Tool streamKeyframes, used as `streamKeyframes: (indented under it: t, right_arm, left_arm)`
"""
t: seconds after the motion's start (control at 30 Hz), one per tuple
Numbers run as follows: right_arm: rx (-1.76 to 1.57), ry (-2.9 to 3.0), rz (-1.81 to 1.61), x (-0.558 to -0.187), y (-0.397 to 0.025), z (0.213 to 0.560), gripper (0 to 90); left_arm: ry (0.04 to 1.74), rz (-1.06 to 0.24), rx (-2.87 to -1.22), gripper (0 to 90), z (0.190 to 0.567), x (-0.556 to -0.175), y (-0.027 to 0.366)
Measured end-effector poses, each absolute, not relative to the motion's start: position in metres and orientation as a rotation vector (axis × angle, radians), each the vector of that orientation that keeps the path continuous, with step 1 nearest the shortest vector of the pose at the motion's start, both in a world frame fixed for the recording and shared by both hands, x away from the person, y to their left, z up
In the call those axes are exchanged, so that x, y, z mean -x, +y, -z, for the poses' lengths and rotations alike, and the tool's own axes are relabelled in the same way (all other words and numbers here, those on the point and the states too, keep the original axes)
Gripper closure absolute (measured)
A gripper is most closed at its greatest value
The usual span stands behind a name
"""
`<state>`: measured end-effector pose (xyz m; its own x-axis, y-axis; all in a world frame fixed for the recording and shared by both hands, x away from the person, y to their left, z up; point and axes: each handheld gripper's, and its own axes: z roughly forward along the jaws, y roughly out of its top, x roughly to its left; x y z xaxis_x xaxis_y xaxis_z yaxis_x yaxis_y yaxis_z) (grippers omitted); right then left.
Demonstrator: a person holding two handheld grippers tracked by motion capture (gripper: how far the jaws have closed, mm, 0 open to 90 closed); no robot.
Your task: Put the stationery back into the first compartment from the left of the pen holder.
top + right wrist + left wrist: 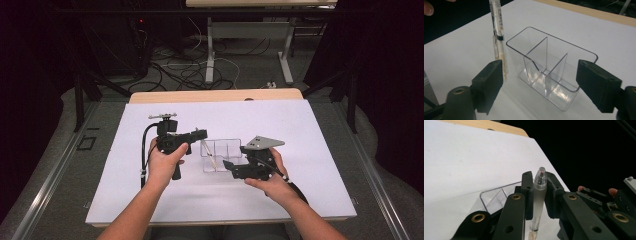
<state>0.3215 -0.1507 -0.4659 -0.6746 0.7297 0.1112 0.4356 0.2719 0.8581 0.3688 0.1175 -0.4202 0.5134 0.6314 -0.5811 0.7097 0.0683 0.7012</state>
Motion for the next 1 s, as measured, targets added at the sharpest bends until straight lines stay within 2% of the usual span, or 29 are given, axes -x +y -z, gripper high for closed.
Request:
streamKeyframes:
  t: [0.1, 0.27, 0.67, 1.0]
  right_arm:
    - [-1.08, 2.243, -1.323, -0.322, -0.16, 0.467, 15.5]
    - [-1.12, 2.215, -1.278, -0.324, -0.171, 0.47, 14.1]
    - [-1.242, 2.151, -1.235, -0.331, -0.196, 0.476, 0.8]
    - [-1.285, 2.109, -1.198, -0.334, -0.206, 0.48, 0.0]
  left_arm:
    - [1.168, 0.055, -1.63, 79.8, 0.415, -0.37, 0.119]
    - [1.155, -0.018, -1.636, 79.8, 0.406, -0.371, 0.119]
    - [1.126, -0.159, -1.657, 79.8, 0.393, -0.373, 0.114]
    - [1.104, -0.284, -1.684, 79.8, 0.396, -0.373, 0.107]
